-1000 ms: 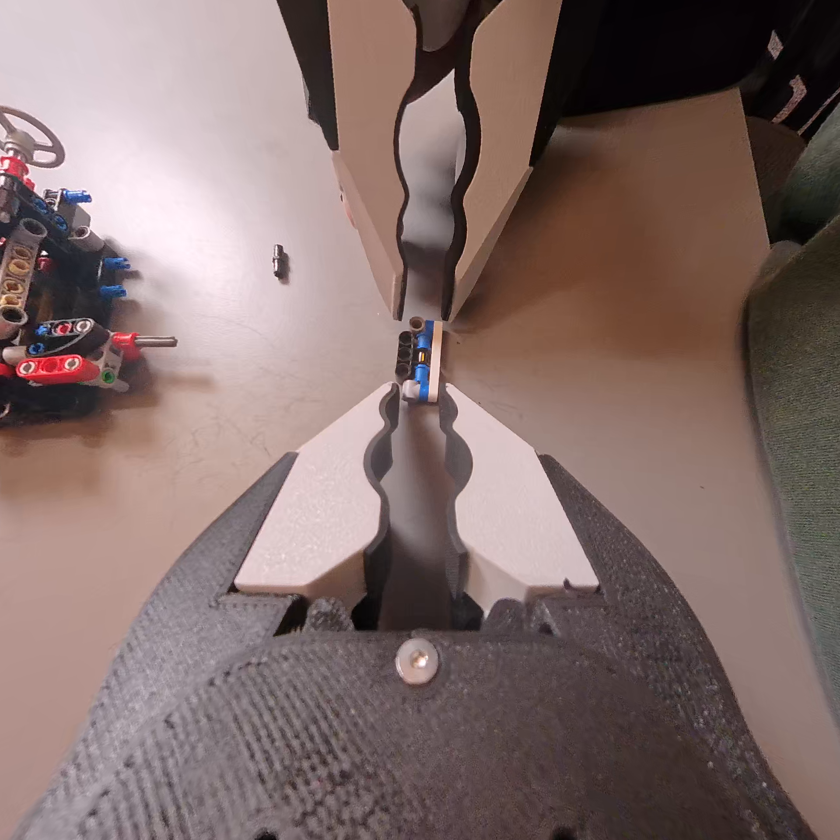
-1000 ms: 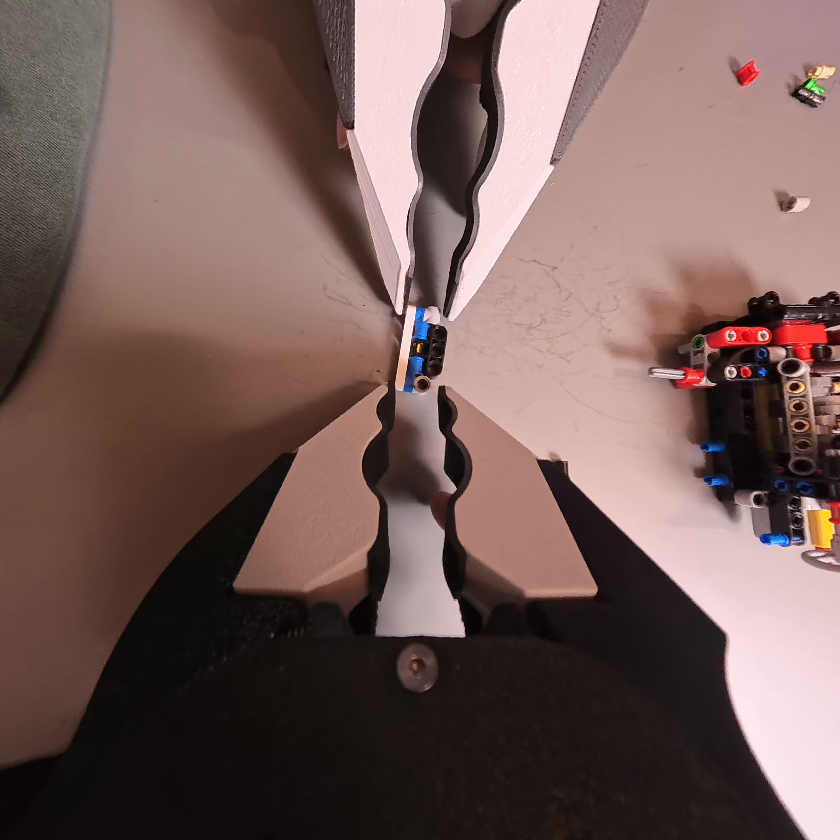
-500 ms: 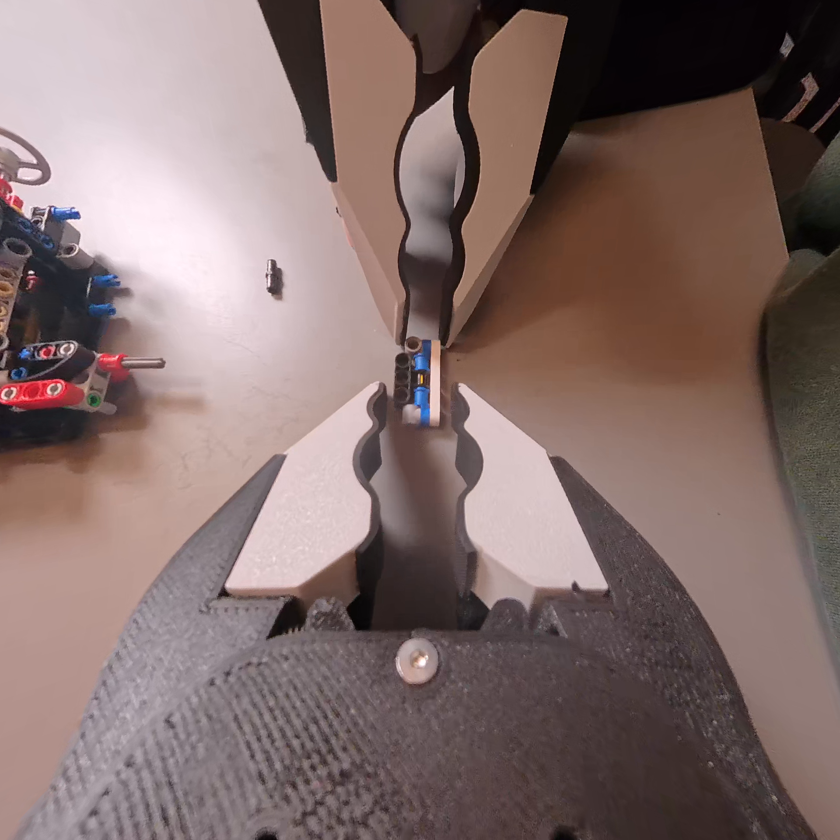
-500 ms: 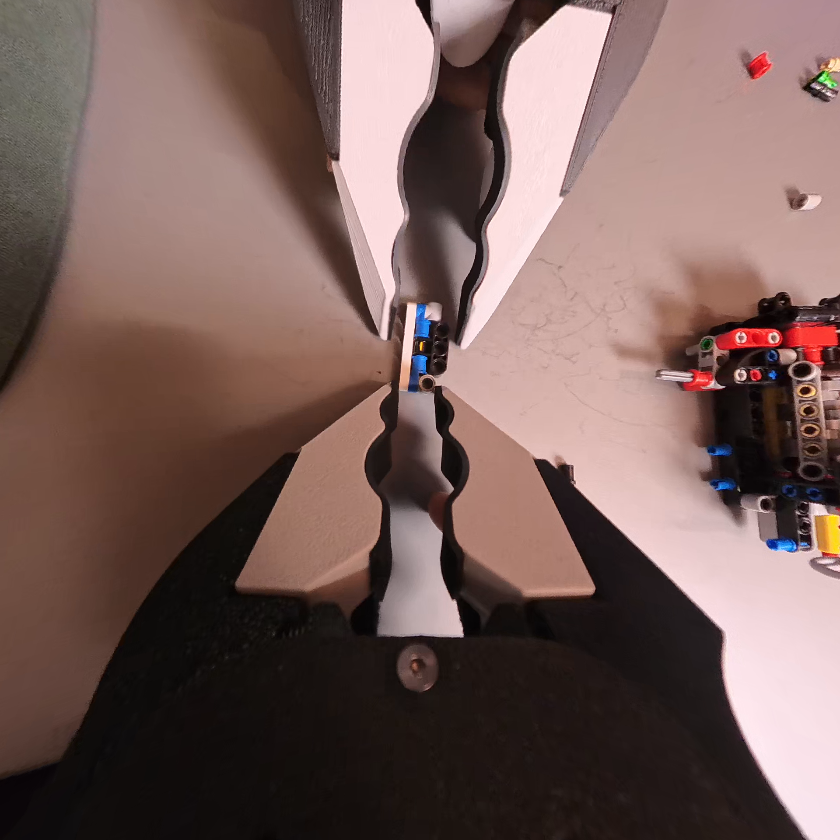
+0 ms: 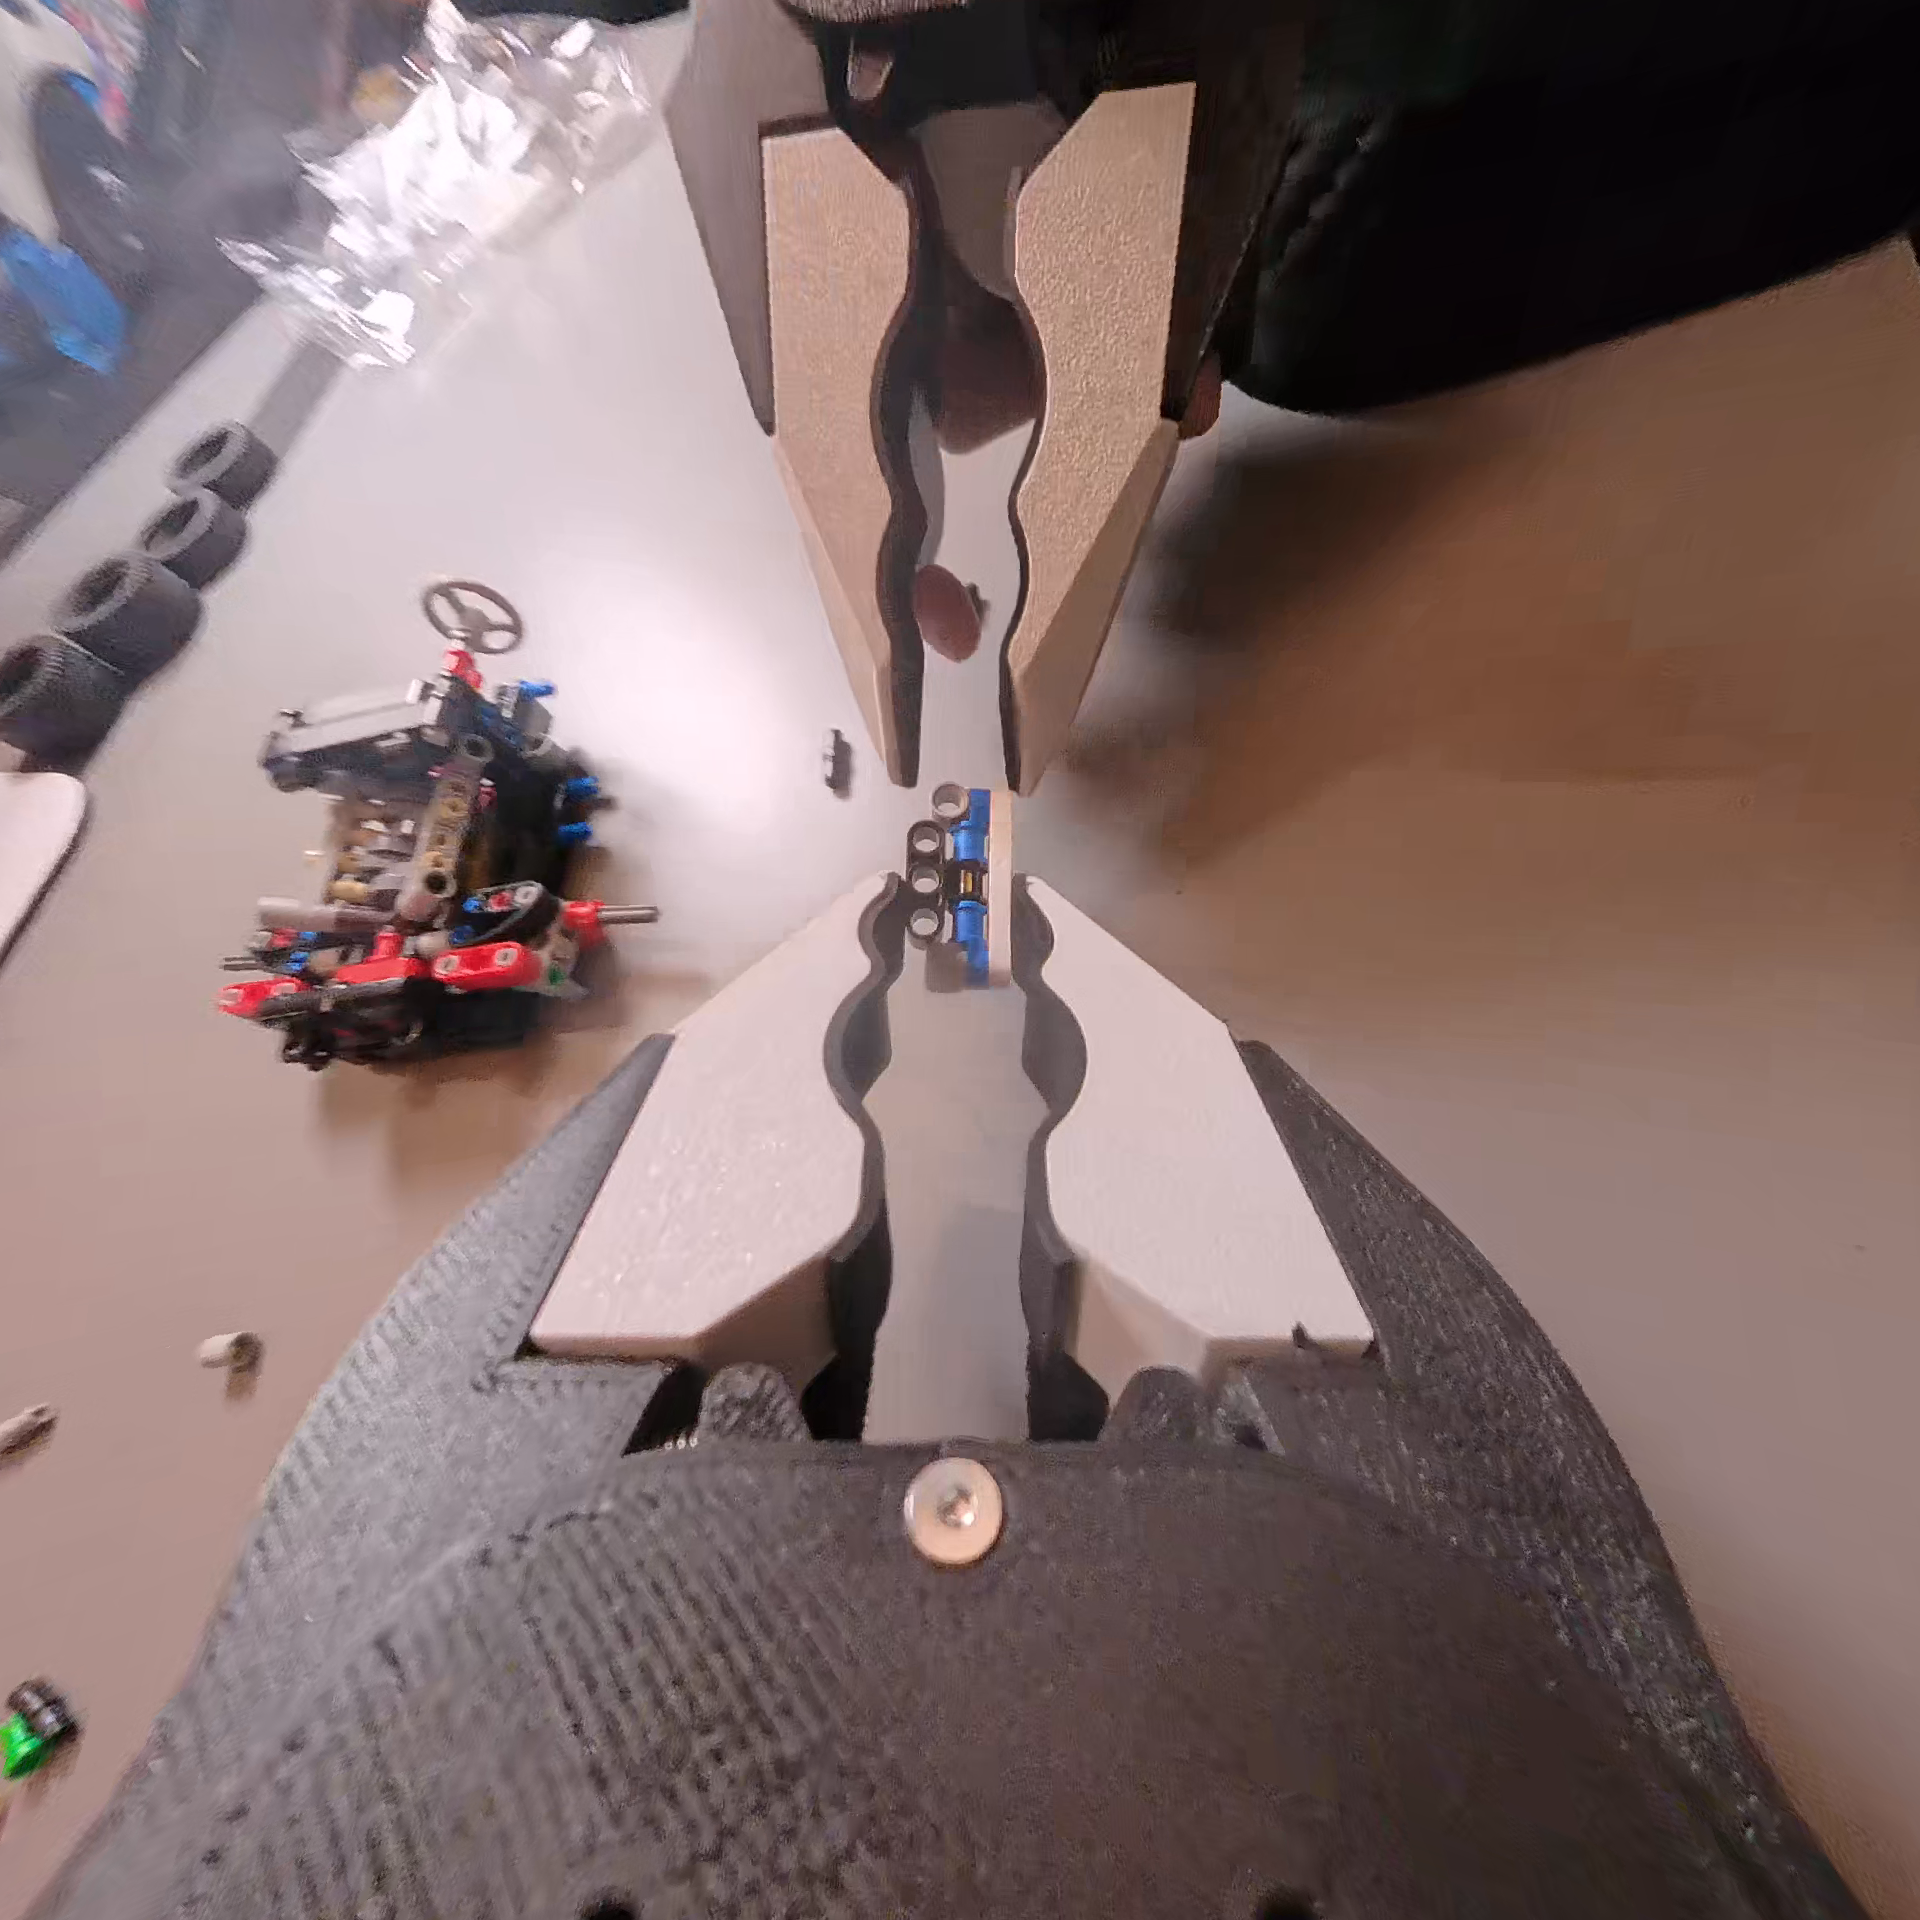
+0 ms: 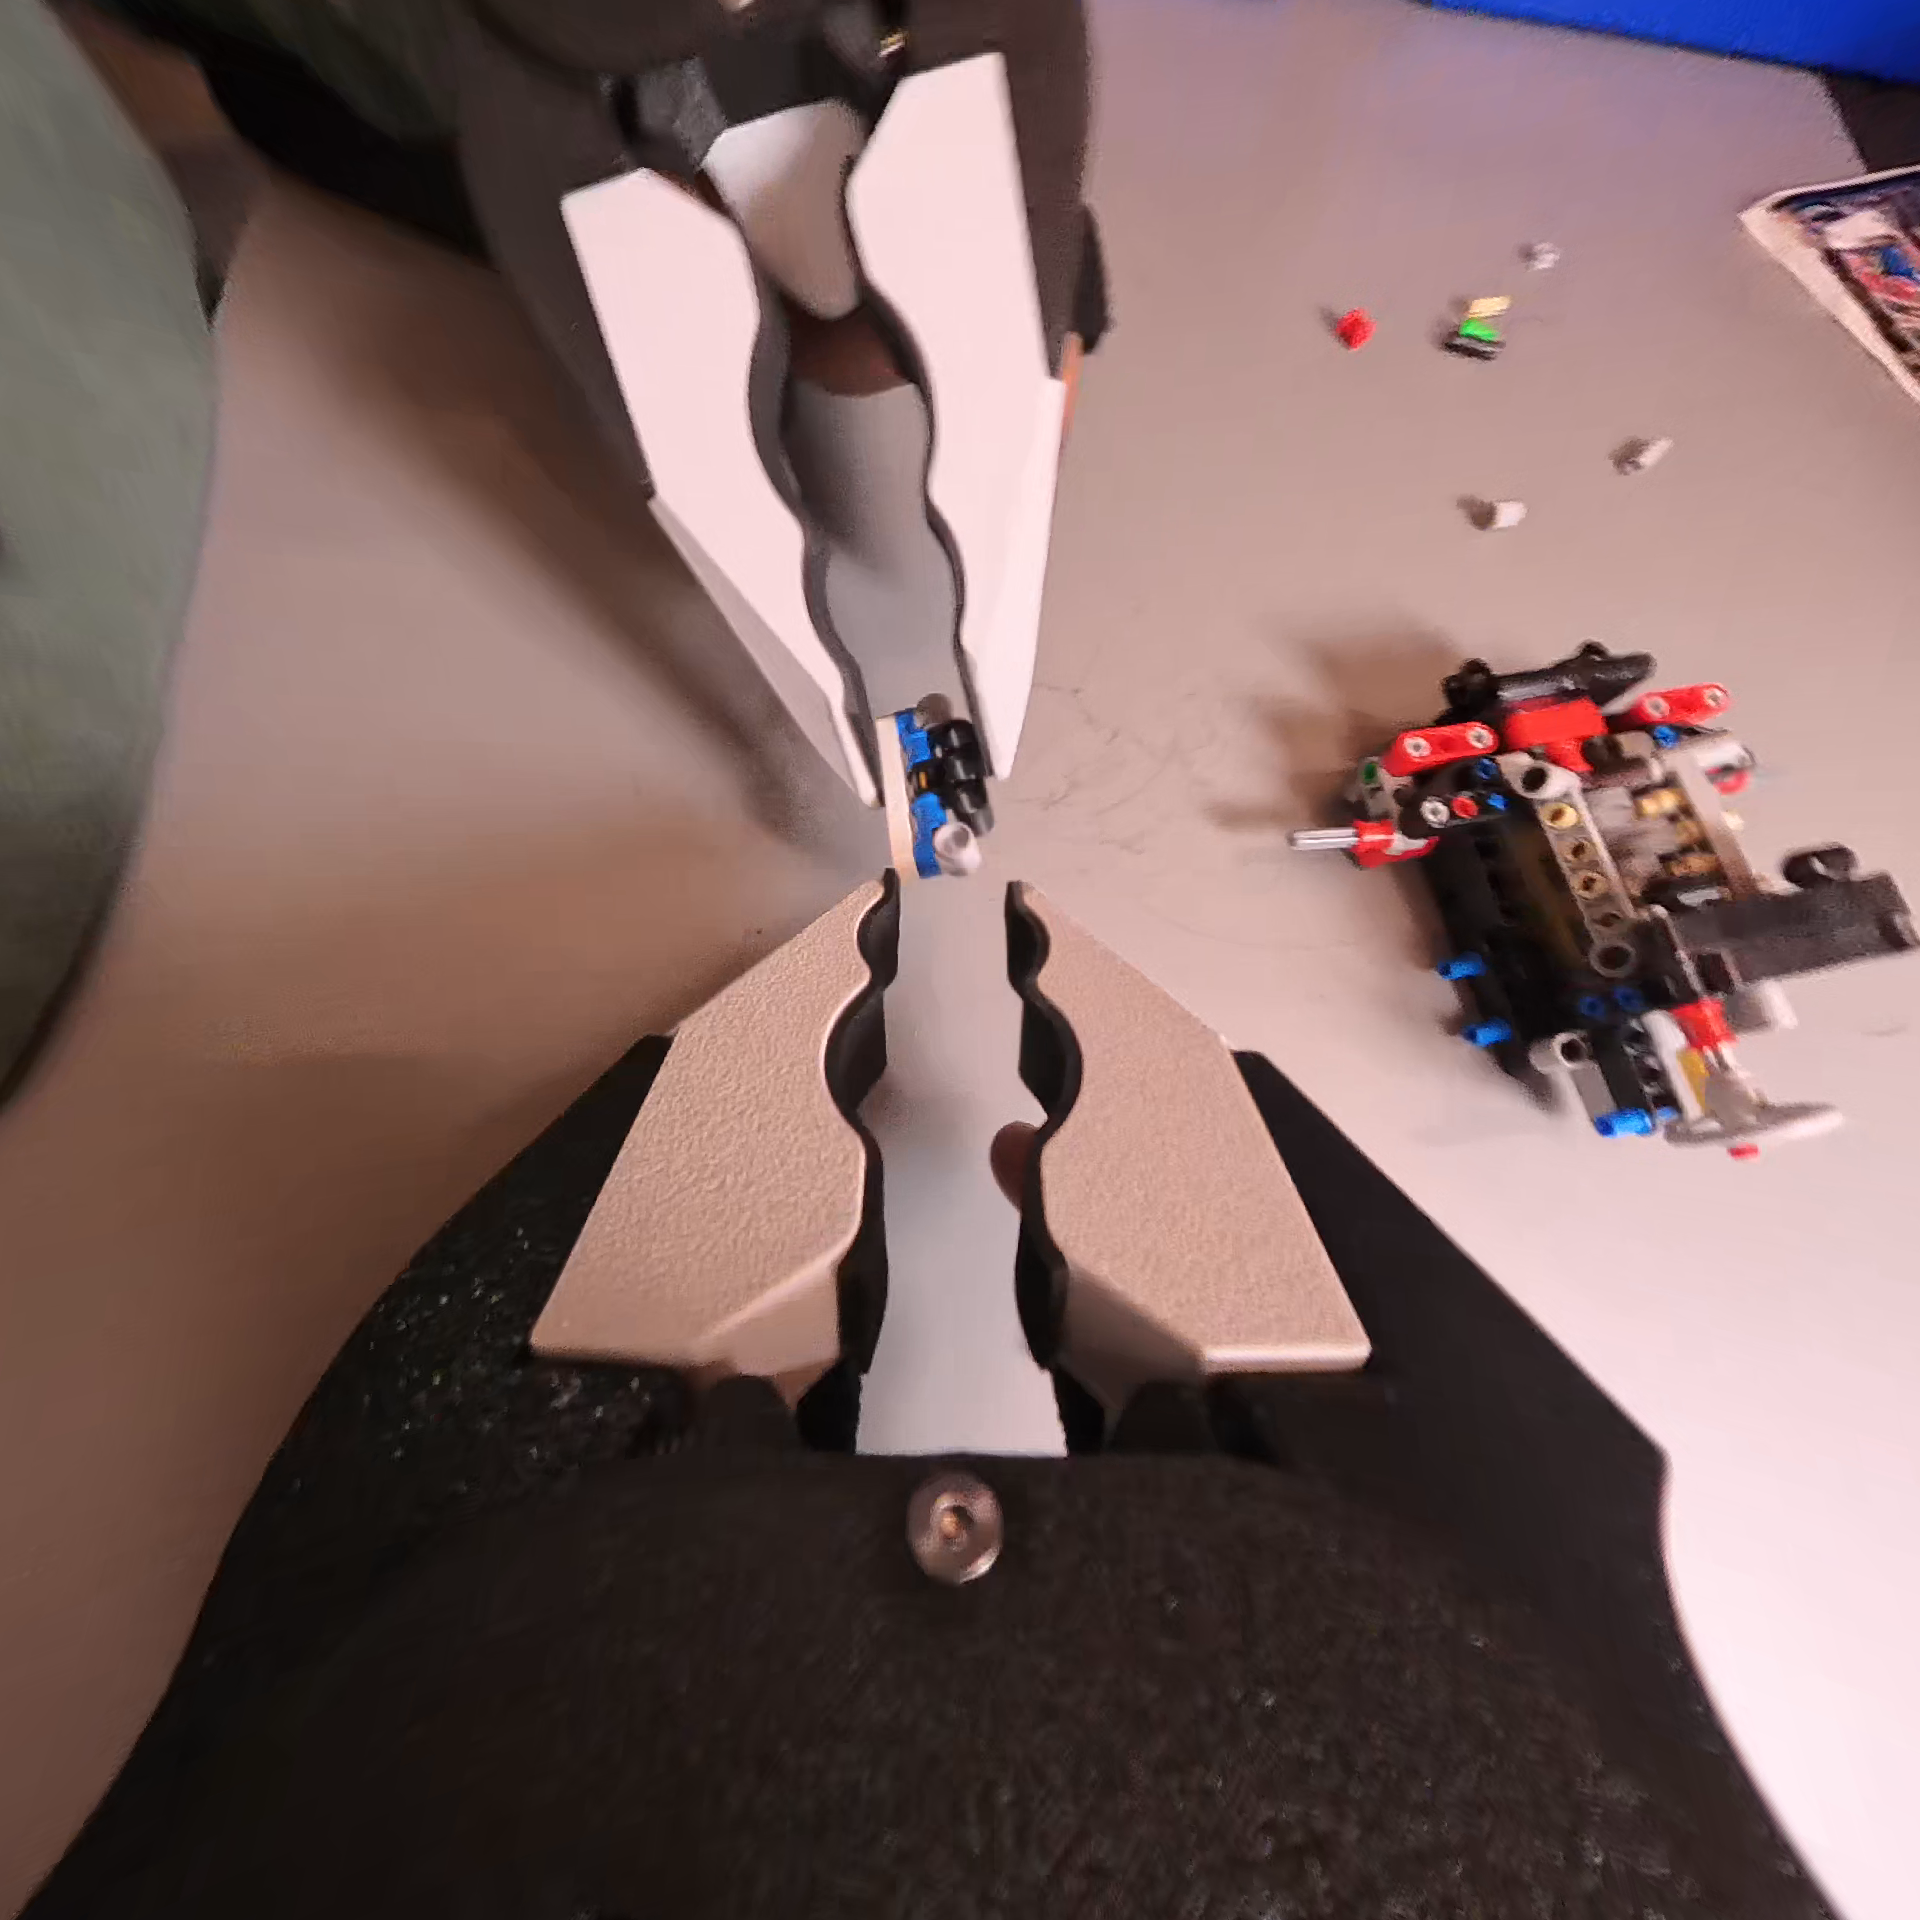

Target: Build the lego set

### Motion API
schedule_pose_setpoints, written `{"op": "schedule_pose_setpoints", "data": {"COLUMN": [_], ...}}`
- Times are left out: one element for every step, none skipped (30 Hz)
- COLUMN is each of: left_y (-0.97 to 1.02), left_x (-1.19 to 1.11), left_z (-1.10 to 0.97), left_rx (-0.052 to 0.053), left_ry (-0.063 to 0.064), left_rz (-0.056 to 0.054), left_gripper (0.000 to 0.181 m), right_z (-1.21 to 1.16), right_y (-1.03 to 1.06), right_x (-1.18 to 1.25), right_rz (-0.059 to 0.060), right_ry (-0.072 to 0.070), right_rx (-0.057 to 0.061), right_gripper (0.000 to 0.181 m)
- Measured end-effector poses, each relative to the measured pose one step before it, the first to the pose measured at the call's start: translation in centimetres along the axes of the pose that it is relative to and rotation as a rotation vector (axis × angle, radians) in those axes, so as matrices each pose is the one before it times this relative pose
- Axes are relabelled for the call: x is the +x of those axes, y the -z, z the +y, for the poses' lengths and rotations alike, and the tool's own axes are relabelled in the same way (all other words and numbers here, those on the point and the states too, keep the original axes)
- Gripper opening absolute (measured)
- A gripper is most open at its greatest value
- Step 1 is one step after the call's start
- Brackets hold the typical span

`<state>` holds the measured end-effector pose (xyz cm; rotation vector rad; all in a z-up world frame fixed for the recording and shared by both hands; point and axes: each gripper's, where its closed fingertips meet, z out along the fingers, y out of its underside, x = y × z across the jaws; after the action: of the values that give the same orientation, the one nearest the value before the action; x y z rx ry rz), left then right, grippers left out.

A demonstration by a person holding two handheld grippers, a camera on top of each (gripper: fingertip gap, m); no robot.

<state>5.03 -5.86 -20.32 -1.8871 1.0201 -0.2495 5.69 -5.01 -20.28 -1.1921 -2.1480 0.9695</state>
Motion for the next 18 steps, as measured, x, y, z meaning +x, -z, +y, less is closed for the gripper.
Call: {"op": "schedule_pose_setpoints", "data": {"left_y": [0.226, 0.201, 0.166, 0.12, 0.076, 0.063, 0.064, 0.065, 0.057, 0.043, 0.041, 0.046, 0.051, 0.047, 0.03, 0.025, 0.015, 0.035], "left_x": [-0.316, -0.319, -0.224, -0.189, -0.192, -0.122, -0.015, 0.006, -0.029, -0.027, 0.03, -0.008, 0.02, 0.006, -0.028, -0.019, 0.013, -0.025], "left_z": [-0.268, -0.268, -0.245, -0.216, -0.123, -0.156, -0.185, -0.179, -0.145, -0.08, -0.138, -0.135, -0.126, -0.127, -0.061, -0.043, -0.073, -0.092], "left_rx": [0.0206, 0.0196, 0.0169, 0.0143, 0.0088, 0.0108, 0.0122, 0.0096, 0.0082, 0.004, 0.0074, 0.0074, 0.0066, 0.007, 0.0026, 0.003, 0.0043, 0.0051], "left_ry": [-0.0074, -0.0084, -0.0076, -0.0054, -0.0052, -0.0043, -0.002, -0.0028, -0.0076, -0.0097, -0.005, -0.0045, -0.0077, -0.0058, -0.0042, -0.0005, 0.0035, 0.0012], "left_rz": [-0.018, -0.0195, -0.0133, -0.012, -0.0116, -0.0079, -0.0016, -0.0014, -0.0057, -0.0056, -0.0012, -0.0037, -0.0022, -0.0031, -0.0037, -0.0006, 0.0016, -0.0012], "left_gripper": [0.018, 0.018, 0.018, 0.018, 0.018, 0.018, 0.018, 0.018, 0.018, 0.018, 0.018, 0.018, 0.018, 0.018, 0.018, 0.018, 0.018, 0.018], "right_z": [-0.26, -0.31, -0.368, -0.41, -0.372, -0.301, -0.241, -0.225, -0.174, -0.094, -0.102, -0.101, -0.04, -0.057, -0.088, -0.035, -0.034, -0.068], "right_y": [0.323, 0.254, 0.177, 0.089, 0.071, 0.044, 0.043, 0.035, 0.009, -0.052, -0.07, -0.088, -0.087, -0.085, -0.017, 0.029, 0.05, 0.05], "right_x": [0.418, 0.534, 0.407, 0.091, -0.059, 0.005, 0.046, -0.021, -0.071, -0.117, -0.206, -0.219, -0.243, -0.242, -0.135, -0.005, -0.056, -0.052], "right_rz": [0.0075, 0.0144, 0.0063, -0.0123, -0.0209, -0.0156, -0.0104, -0.0133, -0.0131, -0.0144, -0.0162, -0.0144, -0.0139, -0.0142, -0.0083, -0.0017, -0.0058, -0.0048], "right_ry": [-0.0442, -0.0501, -0.0571, -0.0638, -0.0662, -0.0612, -0.05, -0.0377, -0.0315, -0.0283, -0.0212, -0.0152, -0.0121, -0.0074, -0.0056, -0.0019, 0.0006, 0.0007], "right_rx": [0.024, 0.0271, 0.0292, 0.0309, 0.0277, 0.0225, 0.0186, 0.0182, 0.0144, 0.0088, 0.0092, 0.0093, 0.0048, 0.0055, 0.0075, 0.0028, 0.0019, 0.0054], "right_gripper": [0.02, 0.02, 0.02, 0.021, 0.022, 0.023, 0.025, 0.025, 0.025, 0.024, 0.022, 0.018, 0.015, 0.011, 0.009, 0.009, 0.009, 0.009]}}
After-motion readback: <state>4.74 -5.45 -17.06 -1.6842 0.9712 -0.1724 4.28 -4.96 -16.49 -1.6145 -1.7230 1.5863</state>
